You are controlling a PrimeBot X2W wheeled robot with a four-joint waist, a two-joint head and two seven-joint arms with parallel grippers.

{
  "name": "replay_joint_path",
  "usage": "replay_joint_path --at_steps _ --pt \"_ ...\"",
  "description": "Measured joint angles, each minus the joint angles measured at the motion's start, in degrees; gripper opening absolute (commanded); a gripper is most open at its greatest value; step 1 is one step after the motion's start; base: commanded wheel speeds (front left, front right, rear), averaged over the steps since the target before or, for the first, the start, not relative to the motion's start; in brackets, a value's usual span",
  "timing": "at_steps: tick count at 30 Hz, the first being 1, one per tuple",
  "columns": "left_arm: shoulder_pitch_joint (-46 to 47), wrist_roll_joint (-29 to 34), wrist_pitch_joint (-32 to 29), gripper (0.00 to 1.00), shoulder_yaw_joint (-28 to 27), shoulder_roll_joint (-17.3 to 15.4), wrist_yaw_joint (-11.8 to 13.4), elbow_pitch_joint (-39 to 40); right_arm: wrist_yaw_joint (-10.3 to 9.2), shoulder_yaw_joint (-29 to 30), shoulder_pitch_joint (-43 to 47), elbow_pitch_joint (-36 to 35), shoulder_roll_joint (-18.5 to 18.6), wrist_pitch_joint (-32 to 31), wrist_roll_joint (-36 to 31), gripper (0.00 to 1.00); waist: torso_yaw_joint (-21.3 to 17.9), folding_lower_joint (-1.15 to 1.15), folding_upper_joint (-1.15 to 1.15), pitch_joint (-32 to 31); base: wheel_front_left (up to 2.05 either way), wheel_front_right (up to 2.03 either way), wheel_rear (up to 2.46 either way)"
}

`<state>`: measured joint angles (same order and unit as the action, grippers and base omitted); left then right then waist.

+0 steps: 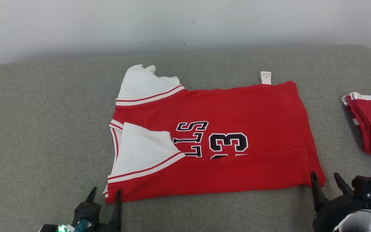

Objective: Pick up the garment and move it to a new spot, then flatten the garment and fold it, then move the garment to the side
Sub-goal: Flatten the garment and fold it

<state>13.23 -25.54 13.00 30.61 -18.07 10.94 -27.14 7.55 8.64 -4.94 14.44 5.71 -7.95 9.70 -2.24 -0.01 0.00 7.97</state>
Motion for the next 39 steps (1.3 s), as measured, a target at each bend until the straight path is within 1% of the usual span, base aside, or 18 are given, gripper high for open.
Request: replay_joint_path --at_steps 8,11,16,17,19,20,21,22,24,27,32,39 --pt "3.69 -0.53 -3.96 1.0 0.81 1.1 0.08 -2.11 0.0 2.76 -4.64 4.33 -0.91 -4.72 -2.61 1.0 0.11 0.01 0.0 2.28 0.0 0.0 0.0" --pt "4.14 -1.35 -6.26 1.0 1.14 1.54 0.08 -2.45 0.0 2.96 -6.25 5.86 -1.22 -6.73 -3.24 1.0 0.24 0.01 0.0 3.24 0.0 0.0 0.0" --pt "4.48 -1.87 -7.59 1.0 1.36 1.7 -0.3 -2.25 0.0 3.02 -7.59 7.61 -1.44 -8.24 -3.61 1.0 0.59 0.01 0.0 4.32 0.0 0.0 0.0" --pt "4.55 -2.38 -8.44 0.96 1.45 1.86 -0.43 -2.21 0.0 3.15 -8.32 8.29 -1.43 -8.94 -3.76 1.0 0.9 0.01 -0.01 4.64 0.0 0.0 0.0" --pt "4.59 -2.52 -8.56 0.49 1.49 1.9 -0.71 -2.13 0.0 3.16 -8.49 8.49 -1.42 -9.2 -3.76 1.0 1.05 0.0 -0.01 4.74 0.0 0.0 0.0" --pt "4.59 -2.8 -8.66 0.0 1.56 1.96 -0.97 -2.09 -0.01 3.18 -8.66 8.68 -1.42 -9.44 -3.75 0.42 1.2 0.0 -0.01 4.78 0.0 0.0 0.0" --pt "4.59 -3.01 -9.2 0.0 1.77 2.04 -1.49 -2.1 -0.01 3.08 -8.72 8.69 -1.41 -9.6 -3.72 0.1 1.34 0.0 -0.01 4.77 0.0 0.0 0.0" --pt "4.59 -3.23 -9.43 0.0 1.99 2.12 -1.97 -2.07 -0.01 3.03 -8.71 8.69 -1.42 -9.6 -3.66 0.0 1.43 0.0 -0.01 4.69 0.0 0.0 0.0" --pt "4.46 -3.42 -9.99 0.0 2.36 2.52 -2.33 -1.9 0.0 2.82 -8.53 8.46 -1.51 -9.67 -3.47 0.0 1.59 0.01 0.0 4.37 0.0 0.0 0.0" --pt "3.96 -4.35 -10.61 0.0 2.4 2.26 -2.72 -1.38 0.0 2.99 -7.32 7.27 -1.9 -9.62 -1.99 0.0 1.73 0.01 0.0 3.58 0.0 0.0 0.0" --pt "1.22 -5.16 -11.67 0.0 2.48 0.66 -2.82 0.93 0.0 3.93 -3.22 3.08 -2.2 -11.48 1.63 0.0 1.63 0.01 0.0 1.82 0.0 0.0 0.0" --pt "-4.08 -5.76 -13.48 0.0 2.56 -2.05 -1.35 6.41 0.01 5.76 3.02 -4.56 -2.61 -14.45 3.56 0.0 0.8 0.01 0.0 -0.31 0.0 0.0 0.0"
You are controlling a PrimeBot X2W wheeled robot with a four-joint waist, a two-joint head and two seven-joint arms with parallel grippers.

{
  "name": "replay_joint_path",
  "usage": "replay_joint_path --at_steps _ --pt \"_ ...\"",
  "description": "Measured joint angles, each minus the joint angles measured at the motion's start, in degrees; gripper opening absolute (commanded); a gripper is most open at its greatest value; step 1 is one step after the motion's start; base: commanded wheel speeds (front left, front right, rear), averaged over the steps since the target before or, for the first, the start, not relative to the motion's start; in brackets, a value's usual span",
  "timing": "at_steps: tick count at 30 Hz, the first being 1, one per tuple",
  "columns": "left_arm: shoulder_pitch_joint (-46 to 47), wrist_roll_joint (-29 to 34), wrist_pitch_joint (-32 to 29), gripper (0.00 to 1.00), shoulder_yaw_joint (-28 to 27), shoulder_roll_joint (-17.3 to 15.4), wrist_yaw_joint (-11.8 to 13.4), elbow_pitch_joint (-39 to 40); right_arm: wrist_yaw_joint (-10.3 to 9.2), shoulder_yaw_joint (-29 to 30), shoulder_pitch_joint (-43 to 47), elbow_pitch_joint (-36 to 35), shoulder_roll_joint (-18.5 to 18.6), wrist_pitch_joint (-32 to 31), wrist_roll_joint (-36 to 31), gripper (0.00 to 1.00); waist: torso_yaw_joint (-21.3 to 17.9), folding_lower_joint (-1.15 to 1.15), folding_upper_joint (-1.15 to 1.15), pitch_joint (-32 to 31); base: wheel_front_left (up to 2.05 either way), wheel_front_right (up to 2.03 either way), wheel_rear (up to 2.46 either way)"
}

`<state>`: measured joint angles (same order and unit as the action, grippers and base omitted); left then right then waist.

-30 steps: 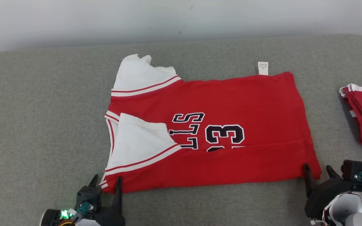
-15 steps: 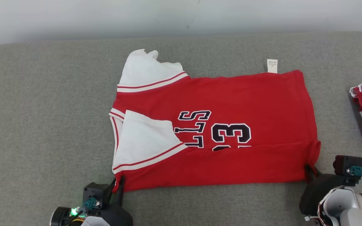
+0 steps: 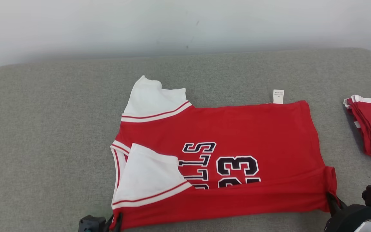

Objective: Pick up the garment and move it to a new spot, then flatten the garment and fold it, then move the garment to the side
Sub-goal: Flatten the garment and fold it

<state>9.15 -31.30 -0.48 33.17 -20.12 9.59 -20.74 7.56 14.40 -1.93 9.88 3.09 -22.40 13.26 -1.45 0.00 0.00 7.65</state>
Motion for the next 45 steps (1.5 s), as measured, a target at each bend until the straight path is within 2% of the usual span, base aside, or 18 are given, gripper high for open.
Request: replay_joint_path --at_steps 5,10,11,12,13,23,29,33,45 --pt "-3.43 -0.33 -1.43 0.0 0.37 -1.2 1.27 4.01 0.01 0.94 2.82 -3.15 -0.19 -1.57 0.62 0.0 -0.78 0.0 0.0 -0.56 0.0 0.0 0.0" --pt "-6.22 -0.81 -2.13 0.0 0.37 -1.85 2.67 6.35 0.01 0.56 4.34 -2.22 -0.26 -1.14 1.4 0.01 -1.12 0.0 0.0 -0.72 0.0 0.0 0.0" --pt "-6.42 -0.82 -2.14 0.22 0.37 -1.89 2.85 6.42 0.0 0.45 4.36 -1.78 -0.27 -0.76 1.48 0.36 -1.14 0.0 0.0 -0.76 0.0 0.0 0.0" --pt "-6.61 -0.81 -2.05 0.22 0.38 -1.91 3.05 6.53 0.01 0.49 4.37 -1.52 -0.32 -0.11 1.48 0.36 -1.15 0.0 0.0 -0.82 0.0 0.0 0.0" --pt "-6.77 -0.8 -1.58 0.98 0.33 -1.93 3.32 6.68 0.0 0.77 4.32 -1.25 -0.36 0.59 1.52 1.0 -1.16 0.0 0.0 -0.88 0.0 0.0 0.0" --pt "-7.79 -1.35 1.26 1.0 -2.64 -3.5 5.5 7.99 -0.01 2.21 1.82 -2.03 -0.24 3.76 0.75 1.0 -1.58 0.0 0.0 -1.46 0.0 0.0 0.0" --pt "-4.42 -1.13 1.89 1.0 -5.15 -6.13 5.65 10.43 -0.01 2.67 -2.63 -5.5 -0.22 1.11 -1.19 1.0 -1.8 0.0 0.0 -0.78 0.0 0.0 0.0" --pt "-0.19 -1.09 0.4 1.0 -6.0 -7.0 5.5 12.51 -0.01 2.79 -7.36 -5.09 0.05 -1.09 -2.3 1.0 -2.02 0.0 0.0 0.25 0.0 0.0 0.0" --pt "20.7 -3.63 -10.48 1.0 -6.02 -7.17 -1.02 9.1 -0.01 -1.6 -24.07 1.33 3.02 -7.15 -2.26 1.0 -3.35 0.01 0.0 6.62 0.0 0.0 0.0"
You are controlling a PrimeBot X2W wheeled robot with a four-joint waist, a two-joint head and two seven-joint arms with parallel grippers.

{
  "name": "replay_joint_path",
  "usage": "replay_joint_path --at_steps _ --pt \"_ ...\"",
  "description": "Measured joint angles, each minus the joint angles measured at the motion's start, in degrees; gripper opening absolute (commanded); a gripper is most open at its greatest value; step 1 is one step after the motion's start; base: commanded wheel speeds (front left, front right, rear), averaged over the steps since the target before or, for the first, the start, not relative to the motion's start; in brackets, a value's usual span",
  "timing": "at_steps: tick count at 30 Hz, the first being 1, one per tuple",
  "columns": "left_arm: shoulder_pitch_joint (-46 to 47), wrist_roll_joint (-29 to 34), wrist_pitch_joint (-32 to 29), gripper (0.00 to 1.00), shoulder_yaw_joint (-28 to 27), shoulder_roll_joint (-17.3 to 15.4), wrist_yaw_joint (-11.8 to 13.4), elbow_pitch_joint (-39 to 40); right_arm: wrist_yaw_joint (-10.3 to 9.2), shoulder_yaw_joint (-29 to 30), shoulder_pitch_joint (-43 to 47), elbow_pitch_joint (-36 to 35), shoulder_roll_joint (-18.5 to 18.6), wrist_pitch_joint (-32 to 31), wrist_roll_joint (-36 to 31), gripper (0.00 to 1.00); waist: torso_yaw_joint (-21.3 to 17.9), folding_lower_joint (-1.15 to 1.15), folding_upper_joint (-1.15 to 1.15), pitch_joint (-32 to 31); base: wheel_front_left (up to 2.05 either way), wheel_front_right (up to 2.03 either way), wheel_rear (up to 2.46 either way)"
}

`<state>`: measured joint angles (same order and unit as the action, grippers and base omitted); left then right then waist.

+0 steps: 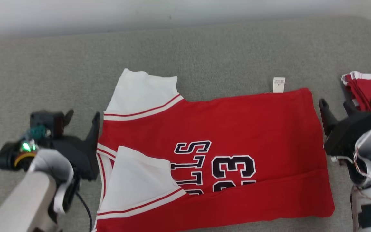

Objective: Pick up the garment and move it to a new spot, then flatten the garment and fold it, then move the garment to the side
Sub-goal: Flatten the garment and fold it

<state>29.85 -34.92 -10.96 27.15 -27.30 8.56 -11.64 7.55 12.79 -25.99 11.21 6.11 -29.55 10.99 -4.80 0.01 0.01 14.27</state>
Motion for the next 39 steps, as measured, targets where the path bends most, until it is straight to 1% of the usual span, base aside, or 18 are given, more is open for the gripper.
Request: replay_joint_path --at_steps 4,9,12,19,26,33,39 --pt "6.25 -0.87 -2.08 1.0 -0.33 0.56 -1.66 -3.39 0.0 -1.44 -5.34 2.85 0.01 -0.29 -0.01 1.0 -0.95 0.01 0.0 3.03 0.0 0.0 0.0" --pt "12.08 -2.33 -4.82 1.0 -0.2 2.09 -3.39 -7.28 0.0 -2.92 -9.75 5.78 0.21 -0.01 -0.47 1.0 -2.42 0.01 0.0 6.3 0.0 0.0 0.0" --pt "16.05 -2.54 -6.1 1.0 -0.04 2.66 -4.05 -8.96 0.0 -3.55 -11.52 7.01 0.07 0.86 -0.52 1.0 -3.18 0.01 0.01 8.11 0.0 0.0 0.0" --pt "22.58 -1.9 -10.01 1.0 1.35 2.74 -5.35 -12.54 0.0 -5.36 -13.27 8.83 -0.29 1.85 -0.44 1.0 -4.6 0.01 0.01 11.41 0.0 0.0 0.0" --pt "26.52 -1.56 -11.95 1.0 1.86 3.22 -5.03 -15.68 0.0 -6.97 -14.85 8.99 -0.4 2.36 -0.42 1.0 -5.74 0.01 0.01 12.96 0.0 0.0 0.0" --pt "28.19 -0.87 -15.74 1.0 3.21 3.0 -4.71 -18.46 0.0 -8.36 -15.22 8.72 -0.51 2.79 0.01 1.0 -7.1 0.0 0.01 14.25 0.0 0.0 0.0" --pt "28.63 -0.82 -16.86 1.0 3.13 1.82 -4.03 -19.3 0.0 -8.65 -15.78 8.48 0.07 2.24 -0.08 1.0 -7.68 -0.01 0.0 14.87 0.0 0.0 0.0"
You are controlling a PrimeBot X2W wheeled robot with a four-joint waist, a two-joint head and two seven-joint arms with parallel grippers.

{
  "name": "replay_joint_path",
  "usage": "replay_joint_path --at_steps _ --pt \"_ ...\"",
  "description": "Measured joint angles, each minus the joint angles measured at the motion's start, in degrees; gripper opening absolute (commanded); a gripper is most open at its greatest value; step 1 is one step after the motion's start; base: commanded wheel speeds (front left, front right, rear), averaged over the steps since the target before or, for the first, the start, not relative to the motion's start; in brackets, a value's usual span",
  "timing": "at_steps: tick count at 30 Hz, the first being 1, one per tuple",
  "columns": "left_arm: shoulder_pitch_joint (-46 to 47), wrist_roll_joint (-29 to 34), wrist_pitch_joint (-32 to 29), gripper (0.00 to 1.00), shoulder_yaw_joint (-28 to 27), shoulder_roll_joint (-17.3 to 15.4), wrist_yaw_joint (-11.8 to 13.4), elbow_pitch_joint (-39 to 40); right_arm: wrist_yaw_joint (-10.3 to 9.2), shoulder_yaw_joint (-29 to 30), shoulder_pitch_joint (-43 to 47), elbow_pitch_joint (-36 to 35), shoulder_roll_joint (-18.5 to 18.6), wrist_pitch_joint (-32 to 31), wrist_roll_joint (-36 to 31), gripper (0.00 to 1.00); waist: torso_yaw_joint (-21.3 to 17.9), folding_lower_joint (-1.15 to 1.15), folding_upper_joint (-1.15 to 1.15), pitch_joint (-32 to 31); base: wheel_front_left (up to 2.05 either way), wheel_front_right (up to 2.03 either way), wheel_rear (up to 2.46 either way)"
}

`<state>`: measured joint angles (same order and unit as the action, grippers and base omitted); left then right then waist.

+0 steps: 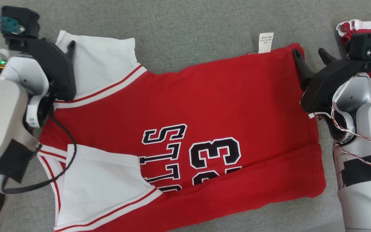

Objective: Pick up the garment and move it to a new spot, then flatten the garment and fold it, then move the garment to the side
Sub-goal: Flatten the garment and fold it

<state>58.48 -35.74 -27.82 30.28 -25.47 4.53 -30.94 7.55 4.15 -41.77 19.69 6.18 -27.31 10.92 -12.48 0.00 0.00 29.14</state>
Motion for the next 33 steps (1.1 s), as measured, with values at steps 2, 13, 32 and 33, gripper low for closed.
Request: replay_joint_path --at_steps 2,13,32,33 --pt "0.21 0.02 0.21 0.97 -0.27 -0.71 0.09 -0.18 0.0 -0.15 -0.57 -0.04 0.09 -0.43 -0.15 1.0 -0.17 0.0 0.0 0.24 0.0 0.0 0.0" --pt "0.53 -2.44 -1.53 0.0 -0.96 -1.52 -1.29 0.01 0.0 -1.97 -2.77 0.73 1.62 -4.55 -1.25 1.0 -0.6 0.0 0.0 1.87 0.0 0.0 0.0" --pt "0.49 -3.27 -1.83 0.0 -0.69 -2.19 -1.49 3.38 0.0 -4.44 -8.11 4.98 4.94 -12.47 -2.93 1.0 1.38 0.0 0.0 3.05 0.0 0.0 0.0" --pt "0.51 -3.28 -1.82 0.0 -0.66 -2.07 -1.49 3.52 0.0 -4.72 -8.43 5.52 4.95 -13.1 -2.85 1.0 1.56 0.0 0.0 3.14 0.0 0.0 0.0"
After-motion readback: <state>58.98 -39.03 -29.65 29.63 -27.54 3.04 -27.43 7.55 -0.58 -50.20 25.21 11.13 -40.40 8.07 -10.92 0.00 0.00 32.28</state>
